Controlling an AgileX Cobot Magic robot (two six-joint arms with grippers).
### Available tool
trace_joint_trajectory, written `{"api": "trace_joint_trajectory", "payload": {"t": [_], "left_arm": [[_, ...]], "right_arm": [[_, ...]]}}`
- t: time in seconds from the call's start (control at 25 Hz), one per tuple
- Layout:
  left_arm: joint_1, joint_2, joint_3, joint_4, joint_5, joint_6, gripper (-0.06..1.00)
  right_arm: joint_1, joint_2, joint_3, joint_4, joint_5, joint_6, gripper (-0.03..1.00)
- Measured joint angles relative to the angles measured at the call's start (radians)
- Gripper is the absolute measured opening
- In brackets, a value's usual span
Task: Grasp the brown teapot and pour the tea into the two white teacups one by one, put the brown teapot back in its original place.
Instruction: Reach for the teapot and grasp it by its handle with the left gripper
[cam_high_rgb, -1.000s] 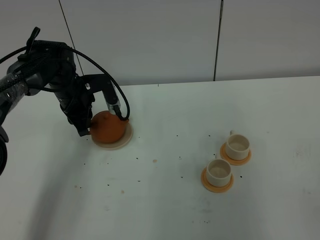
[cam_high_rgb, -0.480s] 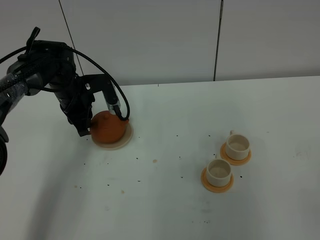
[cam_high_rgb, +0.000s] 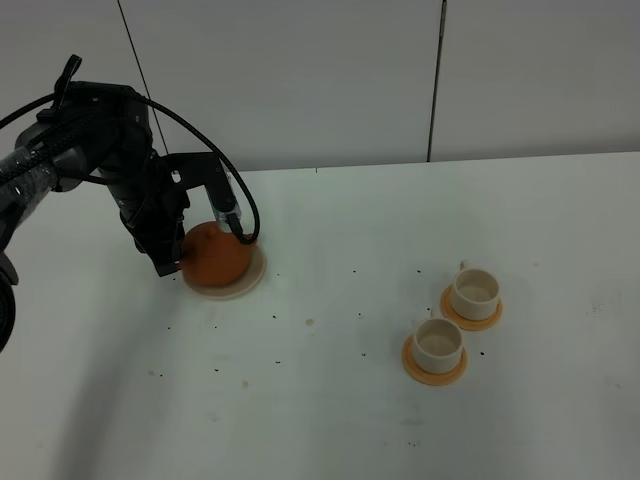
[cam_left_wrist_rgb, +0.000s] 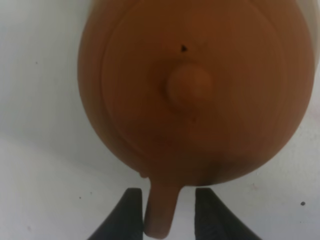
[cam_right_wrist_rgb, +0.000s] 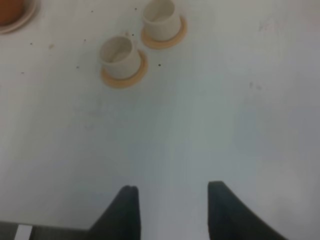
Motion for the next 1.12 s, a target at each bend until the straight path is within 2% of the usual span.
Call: {"api": "trace_joint_trajectory", "payload": {"t": [1.12], "left_arm": [[0.000, 0.002, 0.000, 0.005, -0.024, 0.000, 0.32]], "right_arm": [[0.000, 0.000, 0.000, 0.000, -0.002, 0.000, 0.31]]}}
